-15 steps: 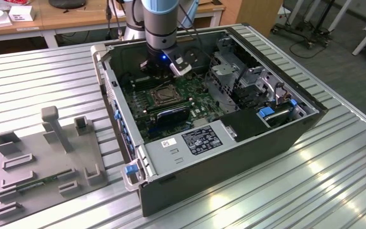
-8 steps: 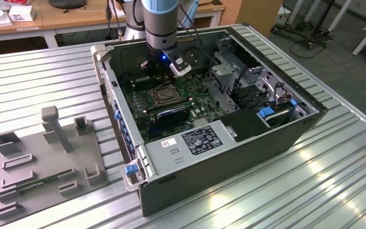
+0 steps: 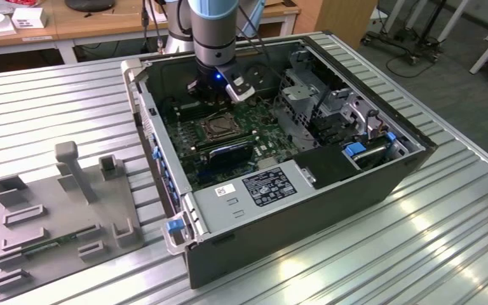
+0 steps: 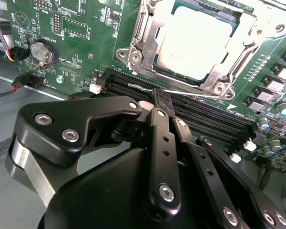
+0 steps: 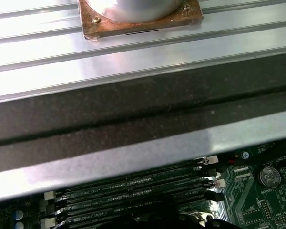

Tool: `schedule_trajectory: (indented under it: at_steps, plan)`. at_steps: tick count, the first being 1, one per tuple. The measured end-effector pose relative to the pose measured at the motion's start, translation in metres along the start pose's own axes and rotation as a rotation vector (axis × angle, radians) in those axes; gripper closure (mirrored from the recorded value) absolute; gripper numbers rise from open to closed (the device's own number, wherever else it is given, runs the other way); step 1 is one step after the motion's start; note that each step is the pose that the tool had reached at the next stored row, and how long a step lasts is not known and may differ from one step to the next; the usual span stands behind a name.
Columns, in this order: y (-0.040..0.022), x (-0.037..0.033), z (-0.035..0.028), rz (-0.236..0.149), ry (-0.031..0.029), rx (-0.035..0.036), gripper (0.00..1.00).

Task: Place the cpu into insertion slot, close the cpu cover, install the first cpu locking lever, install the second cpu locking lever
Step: 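Install the first cpu locking lever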

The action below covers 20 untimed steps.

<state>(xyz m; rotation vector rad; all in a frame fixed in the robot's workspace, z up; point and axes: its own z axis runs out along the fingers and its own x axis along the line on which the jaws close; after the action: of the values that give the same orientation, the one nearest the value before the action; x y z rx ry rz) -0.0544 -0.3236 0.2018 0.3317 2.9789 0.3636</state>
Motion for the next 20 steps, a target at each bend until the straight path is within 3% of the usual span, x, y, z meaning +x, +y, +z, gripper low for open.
schedule_trajectory:
  at_steps: [12,20]
  plan:
    - [-0.0015,0.0005,0.0047,0.007,-0.0017,0.001,0.89]
    - [-0.0062,-0.0004,0.0058,0.009,-0.0022,0.0007,0.89]
